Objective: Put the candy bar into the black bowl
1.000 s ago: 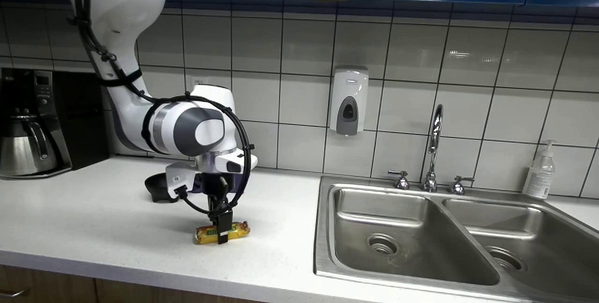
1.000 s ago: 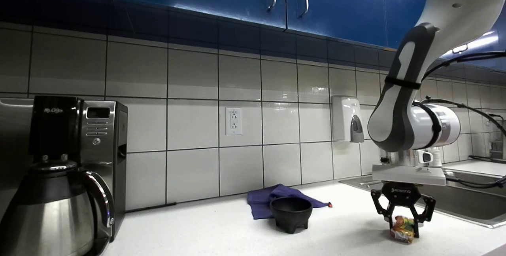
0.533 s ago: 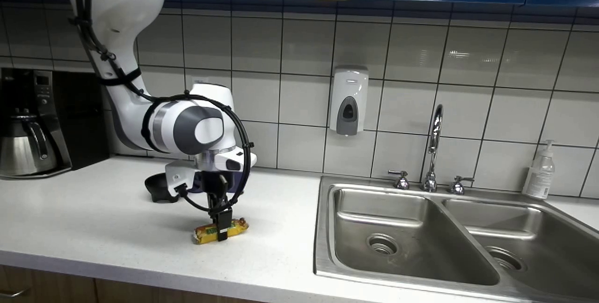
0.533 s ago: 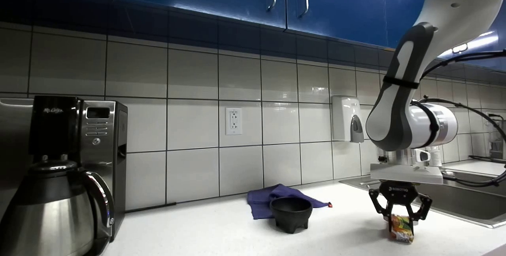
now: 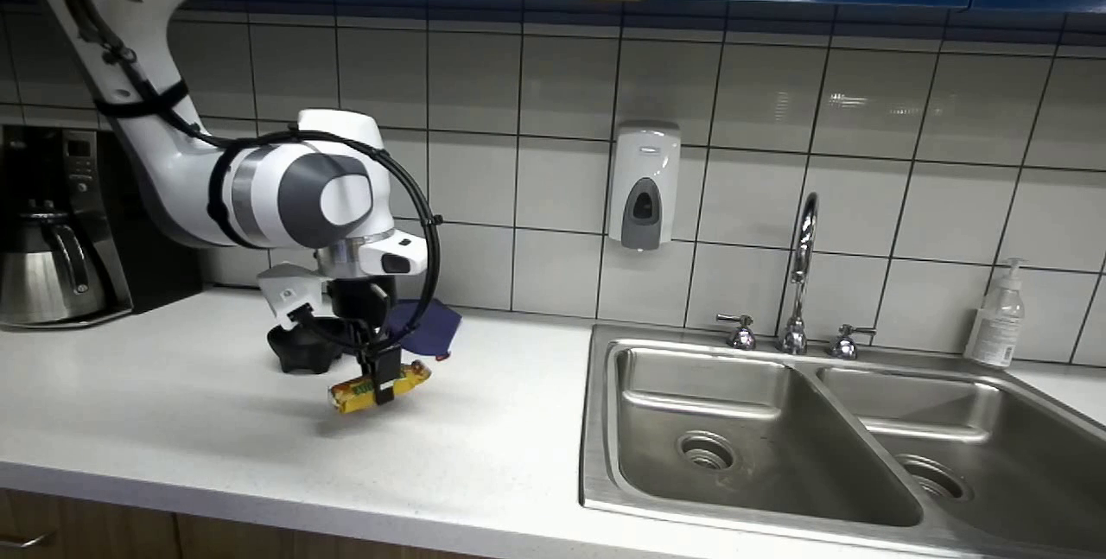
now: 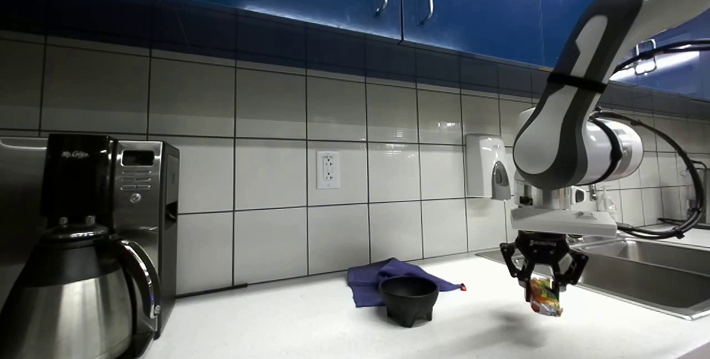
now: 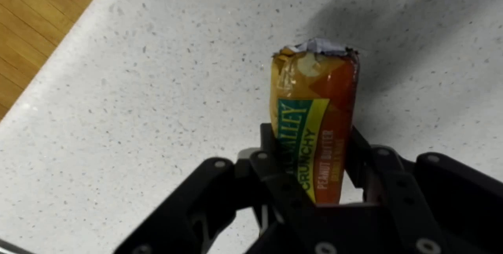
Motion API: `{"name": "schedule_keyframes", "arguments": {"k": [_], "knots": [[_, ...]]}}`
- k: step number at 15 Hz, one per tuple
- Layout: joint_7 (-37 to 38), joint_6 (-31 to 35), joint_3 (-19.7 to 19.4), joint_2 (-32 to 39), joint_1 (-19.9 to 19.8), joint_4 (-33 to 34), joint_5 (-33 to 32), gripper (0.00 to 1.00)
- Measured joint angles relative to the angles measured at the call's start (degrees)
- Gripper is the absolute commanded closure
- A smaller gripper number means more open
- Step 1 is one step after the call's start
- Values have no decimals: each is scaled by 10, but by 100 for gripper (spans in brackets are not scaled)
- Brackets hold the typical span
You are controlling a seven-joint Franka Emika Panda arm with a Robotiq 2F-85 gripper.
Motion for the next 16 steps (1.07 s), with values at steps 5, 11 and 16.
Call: {"name": "schedule_keyframes", "arguments": {"k": [5,11,16], "knots": [[0,-12,55,-67,1,-31,-2,82],[-15,-74,106,-109,30,-25,44,82],[-27,-134,123,-116,39,11,59,82]]}}
